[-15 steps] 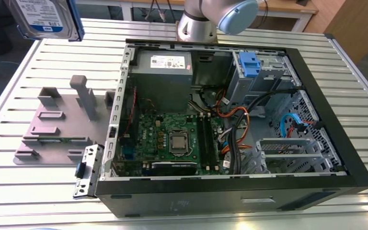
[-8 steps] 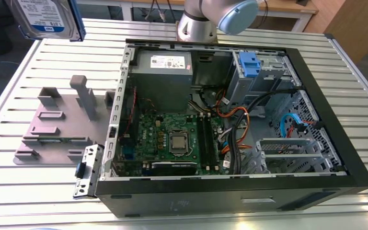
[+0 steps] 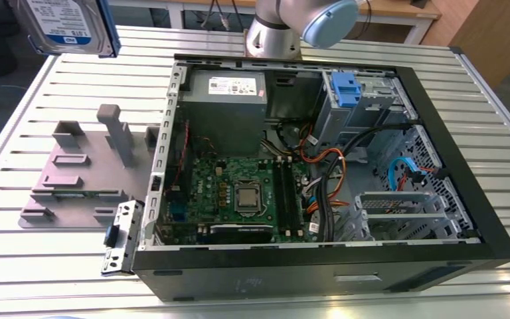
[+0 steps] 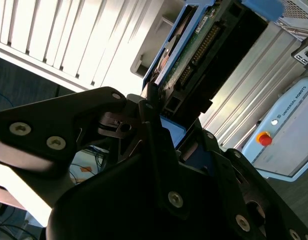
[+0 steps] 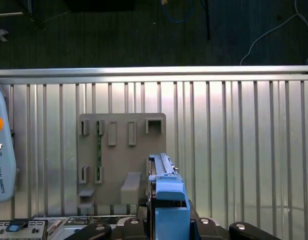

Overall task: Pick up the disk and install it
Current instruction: 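Pick up the disk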

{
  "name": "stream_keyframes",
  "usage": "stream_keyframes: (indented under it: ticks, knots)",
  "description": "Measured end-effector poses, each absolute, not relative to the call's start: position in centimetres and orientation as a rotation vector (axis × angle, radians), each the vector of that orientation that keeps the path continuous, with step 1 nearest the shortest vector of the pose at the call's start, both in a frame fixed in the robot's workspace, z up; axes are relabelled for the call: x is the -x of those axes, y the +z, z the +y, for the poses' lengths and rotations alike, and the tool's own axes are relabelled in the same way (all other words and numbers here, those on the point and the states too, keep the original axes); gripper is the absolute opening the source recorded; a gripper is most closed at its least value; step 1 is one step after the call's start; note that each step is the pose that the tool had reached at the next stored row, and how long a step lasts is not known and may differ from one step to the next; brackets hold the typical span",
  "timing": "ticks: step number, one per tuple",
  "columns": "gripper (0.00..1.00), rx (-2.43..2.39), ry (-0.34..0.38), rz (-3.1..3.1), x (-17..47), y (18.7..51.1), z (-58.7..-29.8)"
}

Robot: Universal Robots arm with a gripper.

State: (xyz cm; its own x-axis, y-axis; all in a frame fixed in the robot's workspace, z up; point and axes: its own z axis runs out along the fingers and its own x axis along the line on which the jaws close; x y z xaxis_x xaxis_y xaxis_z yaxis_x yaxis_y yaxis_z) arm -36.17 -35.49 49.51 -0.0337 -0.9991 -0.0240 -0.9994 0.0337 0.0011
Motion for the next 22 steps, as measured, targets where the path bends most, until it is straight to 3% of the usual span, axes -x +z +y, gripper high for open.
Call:
stream_keyframes:
  ticks: [22]
  knots:
    - [0.36,2.172,0.027,2.247,35.43,49.51,-35.49]
